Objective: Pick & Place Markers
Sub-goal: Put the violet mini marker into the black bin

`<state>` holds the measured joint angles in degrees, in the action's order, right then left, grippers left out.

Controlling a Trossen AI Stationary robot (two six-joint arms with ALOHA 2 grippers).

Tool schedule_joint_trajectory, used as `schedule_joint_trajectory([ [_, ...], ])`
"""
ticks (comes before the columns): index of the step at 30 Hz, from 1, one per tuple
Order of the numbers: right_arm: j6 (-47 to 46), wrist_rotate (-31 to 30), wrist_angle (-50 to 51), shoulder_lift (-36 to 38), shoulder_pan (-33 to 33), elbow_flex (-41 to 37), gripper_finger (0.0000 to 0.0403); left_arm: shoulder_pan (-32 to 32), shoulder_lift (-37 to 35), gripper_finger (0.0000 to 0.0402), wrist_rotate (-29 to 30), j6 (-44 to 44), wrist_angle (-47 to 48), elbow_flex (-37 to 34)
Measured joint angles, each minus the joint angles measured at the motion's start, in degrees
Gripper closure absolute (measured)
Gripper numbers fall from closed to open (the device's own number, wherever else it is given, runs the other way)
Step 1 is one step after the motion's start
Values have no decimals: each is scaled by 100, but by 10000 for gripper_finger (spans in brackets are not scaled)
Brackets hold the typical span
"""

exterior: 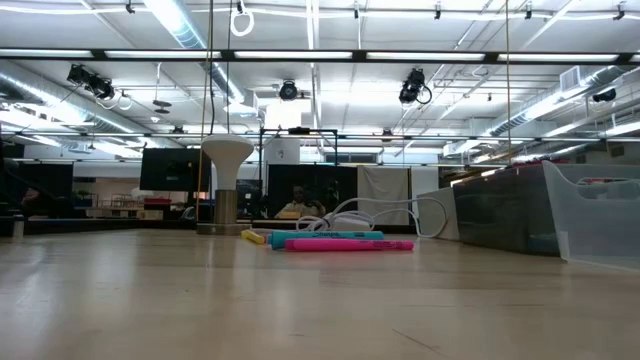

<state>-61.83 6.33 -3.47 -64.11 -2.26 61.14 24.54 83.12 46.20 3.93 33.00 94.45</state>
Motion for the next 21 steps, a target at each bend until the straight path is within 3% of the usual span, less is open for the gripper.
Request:
schedule_joint_trajectory([
  [3,762,-264,160,125,-36,0,387,-85,-38,223,-60,577,13,2],
  [10,2359,-1265,484,421,-379,0,390,-366,-179,223,-1052,1523,21,0],
  [14,2963,-1867,720,587,-652,0,390,-457,-331,223,-1378,1604,17,-2],
  [21,3382,-3248,1565,822,-1253,0,390,-462,-832,223,-1239,1202,-70,-285],
])
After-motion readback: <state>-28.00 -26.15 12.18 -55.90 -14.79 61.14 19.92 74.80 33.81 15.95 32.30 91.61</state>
